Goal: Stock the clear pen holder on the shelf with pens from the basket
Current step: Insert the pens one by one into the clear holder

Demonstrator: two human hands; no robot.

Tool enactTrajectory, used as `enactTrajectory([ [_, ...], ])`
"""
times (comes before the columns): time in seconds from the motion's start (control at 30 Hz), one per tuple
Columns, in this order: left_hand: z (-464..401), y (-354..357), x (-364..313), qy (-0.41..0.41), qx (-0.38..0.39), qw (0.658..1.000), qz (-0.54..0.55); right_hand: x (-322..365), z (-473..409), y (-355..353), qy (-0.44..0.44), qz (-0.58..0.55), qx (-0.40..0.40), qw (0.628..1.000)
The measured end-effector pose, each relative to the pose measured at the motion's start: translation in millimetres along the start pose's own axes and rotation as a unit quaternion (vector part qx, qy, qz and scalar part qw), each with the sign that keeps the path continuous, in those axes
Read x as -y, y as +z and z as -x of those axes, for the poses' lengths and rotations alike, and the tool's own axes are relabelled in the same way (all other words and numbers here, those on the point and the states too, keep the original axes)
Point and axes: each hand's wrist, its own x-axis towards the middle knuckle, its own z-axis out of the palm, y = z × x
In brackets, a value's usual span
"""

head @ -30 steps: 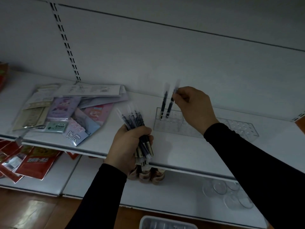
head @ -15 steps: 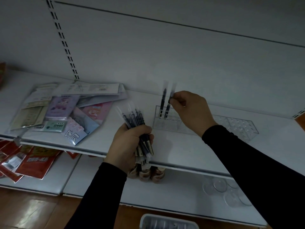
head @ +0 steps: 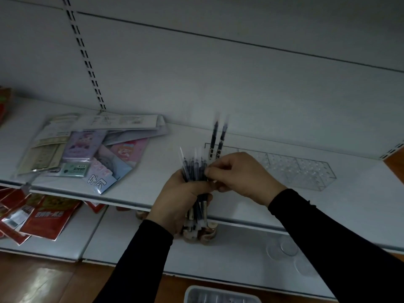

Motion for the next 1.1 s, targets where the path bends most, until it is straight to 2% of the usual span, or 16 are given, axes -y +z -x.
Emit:
enactTrajectory([
  [0.1,1,0,1,0.010,0.016,1.000,-0.025,4,0,-1,0.027,0.020,0.018,0.999],
  [0.2,0,1,1,0.017,0.024,0.999,-0.014,5,-3,-2,0.040,0.017,-0.005,0.999],
  [0.33,-2,1,0,-0.001,-0.021,0.998,0.056,5,-6,0,0.047,-0.071,-0.061,0.994],
  [0.43,-5,-4,0,-0.035,-0.079,0.993,0.084,3,-7,-7,0.030,-0.152,-0.139,0.978],
  [0.6,-11,-14,1,-0.040,-0.127,0.985,0.106,7,-12,-28,-0.063,-0.153,-0.277,0.946],
  [0.77,-13,-17,1,-0.036,-0.128,0.985,0.106,14,-22,-28,-0.109,-0.103,-0.315,0.937],
  [1.1,-12,-20,-2,-0.040,-0.132,0.985,0.099,10,-31,-15,-0.129,0.034,-0.307,0.942],
])
